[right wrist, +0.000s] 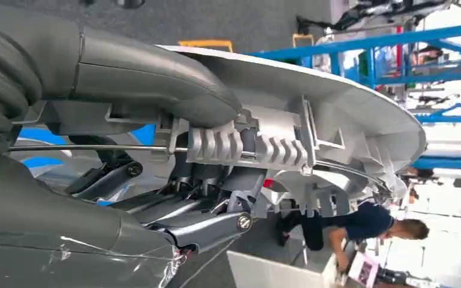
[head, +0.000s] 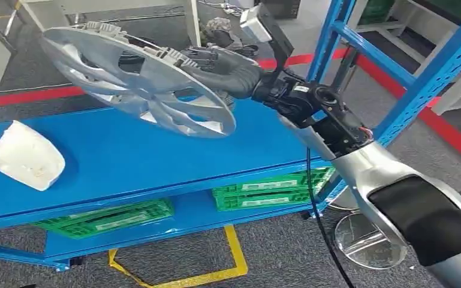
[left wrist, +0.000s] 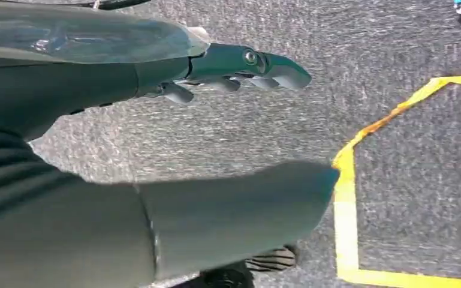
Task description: Take the parts from the cabinet and place them on the table.
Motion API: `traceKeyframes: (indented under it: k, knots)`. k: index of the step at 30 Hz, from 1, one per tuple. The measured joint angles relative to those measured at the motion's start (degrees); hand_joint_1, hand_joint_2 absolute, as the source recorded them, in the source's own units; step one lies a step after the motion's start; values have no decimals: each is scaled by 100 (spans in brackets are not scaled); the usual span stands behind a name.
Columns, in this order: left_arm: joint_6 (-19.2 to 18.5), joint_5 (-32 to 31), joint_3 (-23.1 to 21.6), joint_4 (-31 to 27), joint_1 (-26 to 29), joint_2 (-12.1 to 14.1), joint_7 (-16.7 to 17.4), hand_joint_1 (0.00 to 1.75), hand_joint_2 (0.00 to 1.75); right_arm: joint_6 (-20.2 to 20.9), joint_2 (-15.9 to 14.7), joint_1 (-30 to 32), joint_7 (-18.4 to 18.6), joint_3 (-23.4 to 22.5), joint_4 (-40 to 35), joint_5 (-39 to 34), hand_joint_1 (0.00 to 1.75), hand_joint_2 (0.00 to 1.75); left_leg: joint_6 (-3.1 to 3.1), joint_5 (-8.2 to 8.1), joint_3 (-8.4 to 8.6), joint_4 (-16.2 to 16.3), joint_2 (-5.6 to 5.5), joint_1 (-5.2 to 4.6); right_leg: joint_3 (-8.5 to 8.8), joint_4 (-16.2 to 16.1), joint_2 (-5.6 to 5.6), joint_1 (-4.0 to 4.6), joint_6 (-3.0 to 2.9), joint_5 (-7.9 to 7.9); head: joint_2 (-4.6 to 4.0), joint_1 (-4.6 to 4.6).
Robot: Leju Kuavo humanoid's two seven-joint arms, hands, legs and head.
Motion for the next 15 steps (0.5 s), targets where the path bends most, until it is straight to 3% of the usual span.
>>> traceKeyframes:
  k: [15]
  knots:
    - [350, 100, 122, 2, -20, -74, -175, 0, 175, -33, 286, 151, -120, 92, -142, -286, 175, 175, 0, 0, 0, 0, 0, 0, 0, 0, -1, 1, 0, 0, 0, 2]
